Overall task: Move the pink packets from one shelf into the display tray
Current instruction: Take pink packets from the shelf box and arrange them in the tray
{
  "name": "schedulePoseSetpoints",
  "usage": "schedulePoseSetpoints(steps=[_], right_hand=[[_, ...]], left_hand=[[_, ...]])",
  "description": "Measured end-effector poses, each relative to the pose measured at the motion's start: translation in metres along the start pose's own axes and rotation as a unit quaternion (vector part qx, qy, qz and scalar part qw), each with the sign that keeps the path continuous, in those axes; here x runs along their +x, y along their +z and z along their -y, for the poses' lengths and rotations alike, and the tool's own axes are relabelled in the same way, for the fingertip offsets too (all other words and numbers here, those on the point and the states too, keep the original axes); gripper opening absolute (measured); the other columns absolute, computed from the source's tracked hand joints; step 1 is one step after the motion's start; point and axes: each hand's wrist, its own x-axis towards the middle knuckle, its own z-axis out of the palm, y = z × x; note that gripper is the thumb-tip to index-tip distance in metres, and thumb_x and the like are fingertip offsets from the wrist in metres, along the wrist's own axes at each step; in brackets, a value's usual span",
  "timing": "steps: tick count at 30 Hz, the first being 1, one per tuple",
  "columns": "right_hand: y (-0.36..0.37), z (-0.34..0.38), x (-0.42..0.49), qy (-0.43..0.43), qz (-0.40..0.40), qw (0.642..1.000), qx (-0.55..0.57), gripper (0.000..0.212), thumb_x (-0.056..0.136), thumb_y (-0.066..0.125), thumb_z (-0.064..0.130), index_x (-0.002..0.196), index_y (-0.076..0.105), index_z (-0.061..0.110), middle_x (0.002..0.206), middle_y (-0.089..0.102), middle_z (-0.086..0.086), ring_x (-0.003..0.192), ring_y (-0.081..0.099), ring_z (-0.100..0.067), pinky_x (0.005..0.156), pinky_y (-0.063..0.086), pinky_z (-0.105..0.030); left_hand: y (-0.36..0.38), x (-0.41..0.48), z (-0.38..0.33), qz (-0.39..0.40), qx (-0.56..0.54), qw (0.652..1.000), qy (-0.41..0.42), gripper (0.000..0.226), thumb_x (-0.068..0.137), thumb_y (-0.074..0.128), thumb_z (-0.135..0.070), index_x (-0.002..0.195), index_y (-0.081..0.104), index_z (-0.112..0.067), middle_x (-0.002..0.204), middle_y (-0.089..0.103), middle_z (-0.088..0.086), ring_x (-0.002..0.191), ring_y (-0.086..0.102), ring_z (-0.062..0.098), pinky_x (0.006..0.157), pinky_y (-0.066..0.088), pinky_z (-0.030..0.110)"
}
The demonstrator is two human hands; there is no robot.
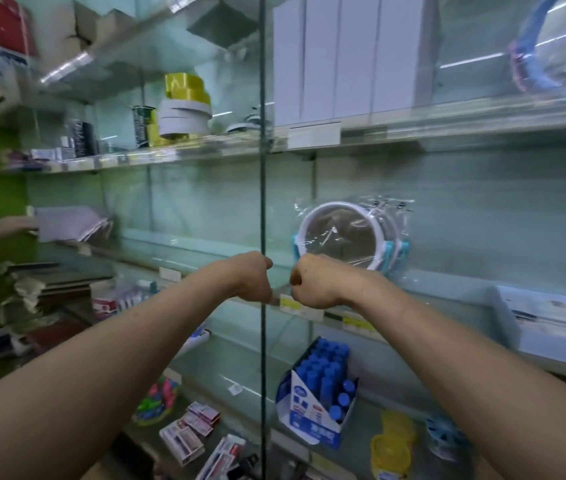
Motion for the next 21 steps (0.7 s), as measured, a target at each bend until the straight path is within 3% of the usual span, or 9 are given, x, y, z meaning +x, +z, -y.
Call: schedulePoseSetpoints(steps=[2,6,10,12,13,17,21], right_hand=[[0.006,0.018,0.016,0.001,-0.005,1.000,-0.006,0.026,0.085,0.050,0.014,0.061,0.039,0.015,0.069,0.045,-0.004,0.078,0.051,-0.027,0.065,0.041,-0.030],[0.013,0.052,0.043,-0.005,-0.011,1.000,0.006,0.030,0.086,0.048,0.010,0.060,0.035,0.017,0.065,0.039,-0.003,0.074,0.046,-0.027,0.052,0.035,-0.027],[0.022,0.077,0.074,-0.007,-0.017,1.000,0.022,0.023,0.085,0.047,0.010,0.065,0.039,0.017,0.072,0.043,-0.002,0.080,0.048,-0.029,0.068,0.042,-0.030],[0.025,0.087,0.090,-0.011,-0.020,0.999,0.024,0.009,0.086,0.047,0.010,0.079,0.049,0.015,0.086,0.051,-0.004,0.084,0.049,-0.029,0.072,0.045,-0.031],[0.026,0.092,0.098,-0.009,-0.020,0.999,0.024,0.007,0.086,0.047,0.010,0.084,0.051,0.015,0.090,0.052,-0.004,0.084,0.050,-0.028,0.071,0.046,-0.030],[0.032,0.104,0.131,-0.013,-0.018,1.000,0.022,0.030,0.086,0.046,0.005,0.062,0.031,0.016,0.068,0.039,-0.002,0.058,0.038,-0.020,0.049,0.029,-0.028],[0.043,0.112,0.173,-0.021,-0.015,1.000,0.014,0.028,0.088,0.047,0.008,0.065,0.034,0.016,0.071,0.040,-0.002,0.072,0.046,-0.025,0.053,0.034,-0.028]], left_hand=[[-0.003,0.001,0.021,-0.001,-0.002,1.000,-0.010,0.065,0.089,0.060,-0.016,0.148,0.031,-0.010,0.147,0.040,0.009,0.128,0.046,0.026,0.100,0.040,0.028],[-0.008,0.006,0.062,0.003,0.005,0.999,-0.035,0.069,0.089,0.060,-0.015,0.150,0.026,-0.012,0.142,0.046,0.009,0.121,0.054,0.027,0.089,0.046,0.027],[-0.010,0.019,0.100,-0.003,0.011,0.998,-0.058,0.071,0.088,0.061,-0.014,0.149,0.026,-0.010,0.145,0.043,0.009,0.120,0.054,0.025,0.091,0.045,0.027],[-0.011,0.027,0.116,-0.001,0.012,0.998,-0.069,0.071,0.087,0.062,-0.015,0.149,0.027,-0.010,0.146,0.041,0.009,0.123,0.051,0.026,0.096,0.045,0.030],[-0.011,0.033,0.124,-0.001,0.012,0.997,-0.074,0.071,0.087,0.062,-0.014,0.149,0.028,-0.010,0.146,0.041,0.009,0.124,0.051,0.026,0.098,0.045,0.031],[-0.009,0.058,0.152,-0.003,0.009,0.996,-0.092,0.070,0.087,0.061,-0.010,0.148,0.028,-0.009,0.138,0.050,0.011,0.110,0.060,0.027,0.085,0.051,0.032],[-0.005,0.088,0.179,-0.011,0.024,0.994,-0.107,0.074,0.088,0.063,-0.014,0.150,0.023,-0.011,0.149,0.038,0.010,0.125,0.049,0.028,0.094,0.046,0.033]])
